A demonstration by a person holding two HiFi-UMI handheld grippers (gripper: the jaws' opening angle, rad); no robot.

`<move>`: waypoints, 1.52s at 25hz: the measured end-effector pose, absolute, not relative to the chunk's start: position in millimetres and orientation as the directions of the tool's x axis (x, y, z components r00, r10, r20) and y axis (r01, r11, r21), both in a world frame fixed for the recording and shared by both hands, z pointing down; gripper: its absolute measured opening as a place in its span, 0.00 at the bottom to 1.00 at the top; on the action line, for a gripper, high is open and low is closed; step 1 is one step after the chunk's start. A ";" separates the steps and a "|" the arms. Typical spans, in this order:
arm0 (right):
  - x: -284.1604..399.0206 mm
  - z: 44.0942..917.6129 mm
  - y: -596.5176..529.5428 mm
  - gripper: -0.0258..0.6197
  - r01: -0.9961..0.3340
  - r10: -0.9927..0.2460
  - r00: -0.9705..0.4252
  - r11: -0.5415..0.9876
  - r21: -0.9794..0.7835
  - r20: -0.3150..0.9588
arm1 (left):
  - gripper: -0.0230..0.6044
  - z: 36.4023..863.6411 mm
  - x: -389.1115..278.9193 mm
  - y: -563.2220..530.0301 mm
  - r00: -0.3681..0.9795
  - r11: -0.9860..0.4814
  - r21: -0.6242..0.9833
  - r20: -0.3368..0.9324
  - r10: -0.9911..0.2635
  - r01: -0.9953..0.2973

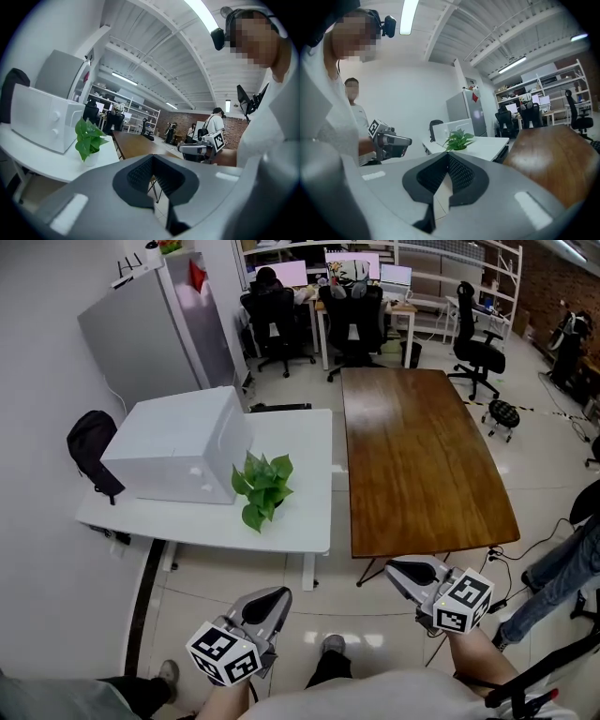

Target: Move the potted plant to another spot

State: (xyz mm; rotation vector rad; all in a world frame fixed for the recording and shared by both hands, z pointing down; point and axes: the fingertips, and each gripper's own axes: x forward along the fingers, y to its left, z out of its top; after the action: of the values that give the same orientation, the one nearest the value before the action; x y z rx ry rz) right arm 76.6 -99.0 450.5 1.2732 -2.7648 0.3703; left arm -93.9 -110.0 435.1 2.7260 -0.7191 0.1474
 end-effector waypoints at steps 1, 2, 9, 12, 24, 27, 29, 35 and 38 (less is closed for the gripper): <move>79.1 448.7 -86.7 0.05 -0.752 -0.734 -0.659 0.633 -0.186 0.167 | 0.03 434.2 -90.6 -95.8 0.866 -0.822 0.275 0.180 -0.466 -0.499; 80.7 446.5 -74.8 0.05 -0.746 -0.727 -0.666 0.641 -0.184 0.167 | 0.03 433.5 -87.0 -82.2 0.865 -0.821 0.273 0.182 -0.468 -0.502; 82.0 426.7 -9.5 0.05 -0.718 -0.695 -0.696 0.668 -0.194 0.180 | 0.03 410.3 -57.3 -16.4 0.872 -0.840 0.239 0.184 -0.453 -0.487; 77.5 419.1 11.1 0.05 -0.705 -0.679 -0.709 0.680 -0.202 0.189 | 0.03 396.6 -49.3 -1.6 0.880 -0.855 0.217 0.179 -0.439 -0.471; 24.2 406.0 87.4 0.05 -0.710 -0.676 -0.704 0.681 -0.180 0.218 | 0.03 394.9 -57.6 61.2 0.926 -0.918 0.173 0.195 -0.323 -0.357; 5.4 403.4 110.6 0.05 -0.722 -0.690 -0.691 0.667 -0.183 0.216 | 0.03 390.0 -67.2 83.7 0.936 -0.930 0.166 0.186 -0.298 -0.329; -4.8 402.0 126.1 0.05 -0.732 -0.700 -0.681 0.657 -0.182 0.213 | 0.03 387.8 -75.6 99.4 0.940 -0.934 0.162 0.182 -0.287 -0.317; -27.0 400.9 165.0 0.05 -0.757 -0.728 -0.653 0.628 -0.180 0.208 | 0.03 393.1 -96.2 139.0 0.945 -0.940 0.169 0.194 -0.262 -0.295; -32.5 402.8 180.8 0.05 -0.764 -0.735 -0.645 0.619 -0.182 0.210 | 0.03 394.5 -102.3 156.7 0.948 -0.942 0.173 0.195 -0.253 -0.287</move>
State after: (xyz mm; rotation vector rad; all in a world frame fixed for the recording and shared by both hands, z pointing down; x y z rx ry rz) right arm -32.5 180.8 402.8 1.2657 -2.7219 0.3880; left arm -102.3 156.7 394.5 2.9021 -0.4068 0.2516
